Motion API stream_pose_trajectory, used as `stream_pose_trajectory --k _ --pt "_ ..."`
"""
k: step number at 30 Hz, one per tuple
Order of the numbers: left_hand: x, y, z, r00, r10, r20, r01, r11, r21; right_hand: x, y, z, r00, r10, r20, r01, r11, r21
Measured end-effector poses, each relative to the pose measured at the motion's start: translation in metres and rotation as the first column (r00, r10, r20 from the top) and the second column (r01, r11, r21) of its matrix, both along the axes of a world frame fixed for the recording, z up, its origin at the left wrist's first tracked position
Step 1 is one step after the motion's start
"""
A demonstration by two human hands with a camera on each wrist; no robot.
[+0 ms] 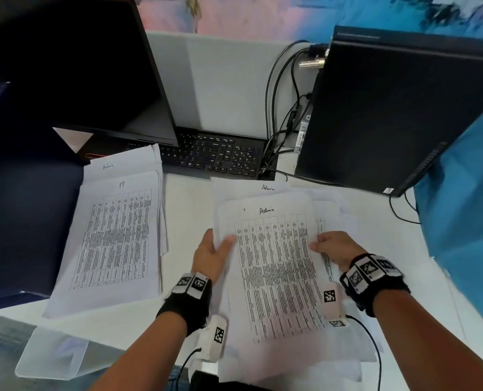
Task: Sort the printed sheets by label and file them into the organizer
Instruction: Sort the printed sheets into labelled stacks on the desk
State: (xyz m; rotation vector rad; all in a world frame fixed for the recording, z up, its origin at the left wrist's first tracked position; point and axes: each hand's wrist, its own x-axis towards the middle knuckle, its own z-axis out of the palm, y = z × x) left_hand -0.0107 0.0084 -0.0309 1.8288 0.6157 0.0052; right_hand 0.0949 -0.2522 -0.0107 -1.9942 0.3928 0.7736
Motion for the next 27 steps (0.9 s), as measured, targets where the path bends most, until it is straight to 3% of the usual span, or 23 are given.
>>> stream_pose_trajectory --k 3,6,9,14,17,22,25,27 --pt "-0.005 -0.007 -0.004 0.976 -0.214 0.046 0.208 0.972 0.105 -0.002 -0.002 -0.001 1.000 -0.022 0.007 0.022 0.998 0.054" --pt "-0.009 -0.009 -0.003 0.953 -0.303 0.031 0.304 0.952 -0.047 -0.002 -0.011 -0.005 0.990 -0.137 0.031 0.130 0.977 0.168" --pt "-0.011 -0.011 0.001 0.926 -0.378 -0.006 0.369 0.906 -0.207 -0.001 -0.019 -0.001 0.996 -0.080 -0.027 0.084 0.971 0.225" --pt "-0.008 -0.016 0.005 0.862 -0.484 -0.150 0.480 0.875 -0.063 -0.004 -0.024 0.009 0.992 -0.127 -0.015 0.125 0.943 0.310" --pt "-0.005 -0.021 0.009 0.877 -0.462 -0.132 0.457 0.887 -0.066 -0.005 -0.030 0.009 0.990 -0.141 0.013 0.129 0.934 0.332" --pt "0.002 -0.027 0.022 0.956 -0.294 0.005 0.288 0.931 -0.224 -0.004 -0.028 0.008 0.969 -0.249 0.011 0.222 0.883 0.415" --pt "-0.001 -0.029 0.027 0.969 -0.245 -0.018 0.239 0.957 -0.168 -0.001 -0.014 0.008 0.941 -0.336 0.026 0.285 0.835 0.471" --pt "-0.004 -0.026 0.027 0.980 -0.197 -0.039 0.193 0.976 -0.097 0.001 -0.005 0.011 0.952 -0.304 0.016 0.259 0.836 0.484"
